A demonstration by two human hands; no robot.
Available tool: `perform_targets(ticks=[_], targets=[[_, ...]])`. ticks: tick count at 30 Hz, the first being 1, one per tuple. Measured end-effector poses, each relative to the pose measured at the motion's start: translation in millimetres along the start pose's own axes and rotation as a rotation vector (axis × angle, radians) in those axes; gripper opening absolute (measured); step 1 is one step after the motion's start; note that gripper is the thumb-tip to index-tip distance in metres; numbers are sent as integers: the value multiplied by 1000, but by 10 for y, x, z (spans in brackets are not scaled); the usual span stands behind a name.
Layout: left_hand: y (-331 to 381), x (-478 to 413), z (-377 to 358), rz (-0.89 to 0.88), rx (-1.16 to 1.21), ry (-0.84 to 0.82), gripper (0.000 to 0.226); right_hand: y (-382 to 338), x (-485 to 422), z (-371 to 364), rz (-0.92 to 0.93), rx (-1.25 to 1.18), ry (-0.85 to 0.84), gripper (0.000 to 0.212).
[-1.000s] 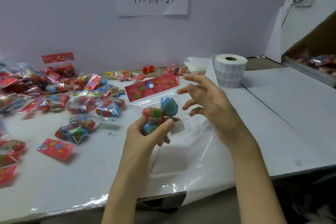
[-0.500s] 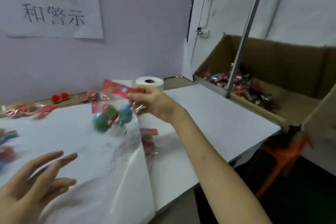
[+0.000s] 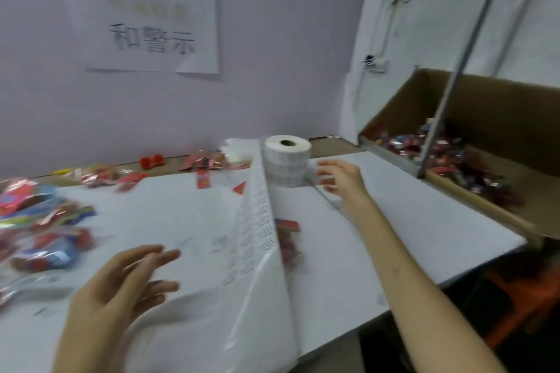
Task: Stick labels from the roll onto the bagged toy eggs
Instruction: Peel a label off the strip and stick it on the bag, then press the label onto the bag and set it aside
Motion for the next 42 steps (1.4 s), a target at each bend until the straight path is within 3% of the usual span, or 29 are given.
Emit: perform_targets(ticks=[3, 7, 10, 15, 18, 21, 28, 35, 39, 42], targets=[[175, 114, 25, -100, -90, 59, 13, -327, 334, -471, 142, 94, -166, 21], [217, 164, 51, -93, -123, 95, 12, -652, 889, -1230, 324, 259, -460, 17], [251, 184, 96, -72, -136, 127, 12, -687, 1249, -1862, 454, 418, -591, 13], [307, 233, 149, -68, -57, 250, 15, -340, 1672, -2888, 590, 775, -834, 43], [330, 249, 218, -74, 33, 361, 16, -71, 1742, -3297, 533, 981, -912, 68], [319, 262, 246, -45, 121, 393, 17, 167, 1694, -3496, 405, 1096, -870, 72], [322, 264, 244, -33, 165, 395, 17, 151, 1665, -3430, 234, 902, -863, 22], [343, 265, 193, -43, 166, 367, 12, -342, 1884, -2744, 243, 549, -835, 46], [374, 257, 140, -62, 141, 324, 49, -340, 2158, -2247, 214, 190, -855, 41], [435, 276, 103, -161, 116, 309, 49, -155, 2376, -2048, 201, 114, -876, 41]])
Point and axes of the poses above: each hand's wrist, its own x-axis away from the middle knuckle, its own z-axis out of the back of the hand, y = z × x, the point moved 4 cm from there along -x, towards the middle knuckle, and after that the axes turned 10 degrees about -z, right-handed, at the moved point
